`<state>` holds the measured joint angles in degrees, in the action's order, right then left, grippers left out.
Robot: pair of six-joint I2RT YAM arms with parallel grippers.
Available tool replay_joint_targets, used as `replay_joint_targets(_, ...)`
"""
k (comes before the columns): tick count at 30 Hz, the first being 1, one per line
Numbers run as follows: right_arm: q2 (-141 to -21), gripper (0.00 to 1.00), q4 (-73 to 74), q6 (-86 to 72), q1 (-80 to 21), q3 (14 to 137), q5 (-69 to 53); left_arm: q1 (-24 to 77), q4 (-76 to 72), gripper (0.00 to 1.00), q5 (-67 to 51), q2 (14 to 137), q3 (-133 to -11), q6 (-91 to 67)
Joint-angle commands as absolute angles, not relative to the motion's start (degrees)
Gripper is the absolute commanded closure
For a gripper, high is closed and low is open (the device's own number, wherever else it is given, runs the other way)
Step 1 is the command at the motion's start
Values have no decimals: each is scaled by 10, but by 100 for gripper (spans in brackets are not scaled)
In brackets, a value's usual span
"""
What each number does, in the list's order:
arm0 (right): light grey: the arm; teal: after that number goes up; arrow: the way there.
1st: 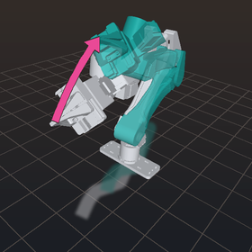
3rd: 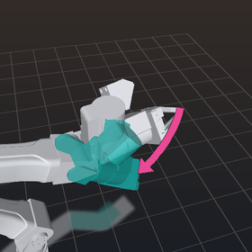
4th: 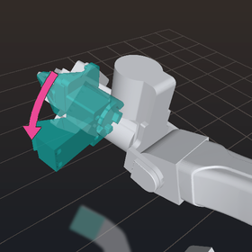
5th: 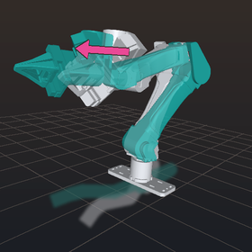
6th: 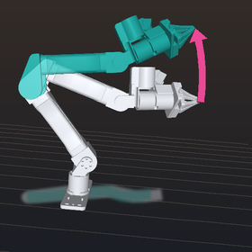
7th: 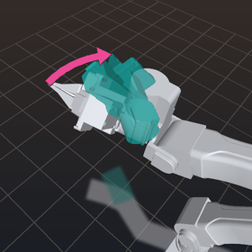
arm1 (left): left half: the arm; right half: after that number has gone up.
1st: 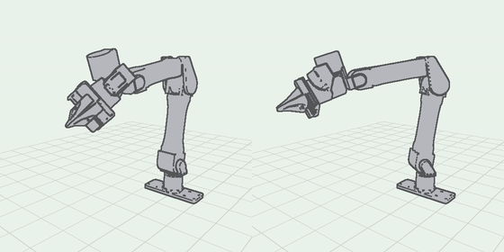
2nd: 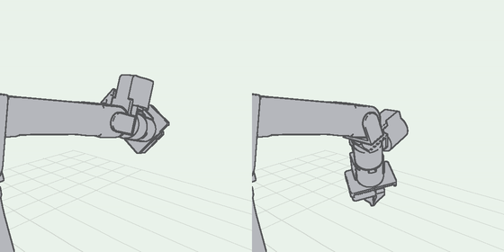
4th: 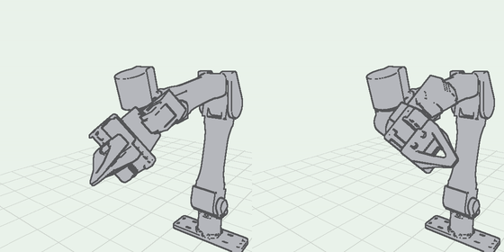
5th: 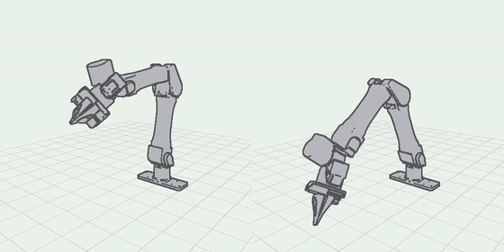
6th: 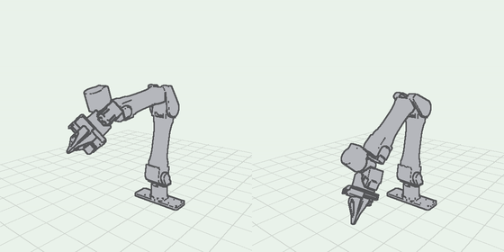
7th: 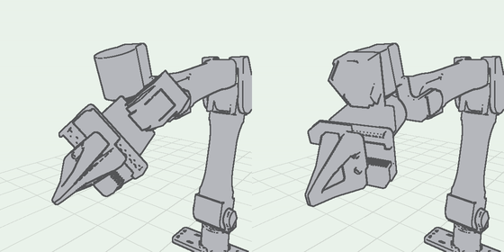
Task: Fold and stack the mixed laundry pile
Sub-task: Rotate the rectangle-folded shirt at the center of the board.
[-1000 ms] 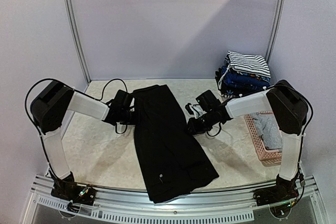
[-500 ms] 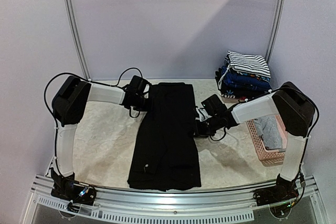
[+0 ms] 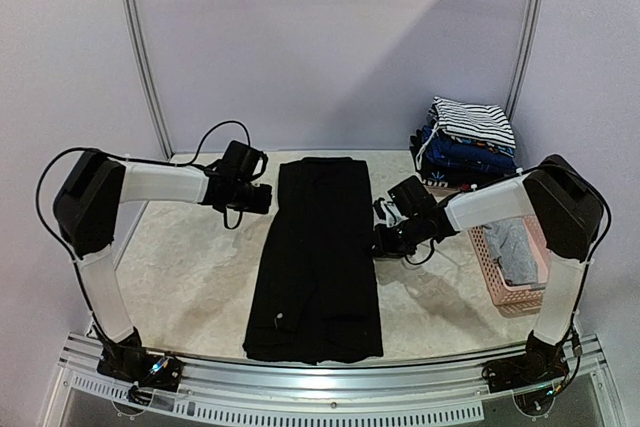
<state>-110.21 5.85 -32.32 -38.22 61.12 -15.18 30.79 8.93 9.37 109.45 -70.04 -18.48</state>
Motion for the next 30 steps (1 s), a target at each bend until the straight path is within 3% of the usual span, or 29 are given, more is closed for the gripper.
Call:
replay_joint_targets(1,-1059,80,115,-311,-378,600,-99,331,106,73,137,1032,-642,-173)
replay_joint_targets(11,-972,76,151,-301,-402,562,-79,420,150,70,200,881,-521,-181)
replay_joint_targets(16,-935,70,166,-297,-432,544,-70,485,166,68,223,810,-469,-176)
replay_joint_targets(21,-877,56,192,-286,-467,526,-52,554,183,60,252,743,-431,-170)
replay_joint_targets(30,-800,51,207,-258,-522,497,-91,675,221,54,252,707,-411,-183)
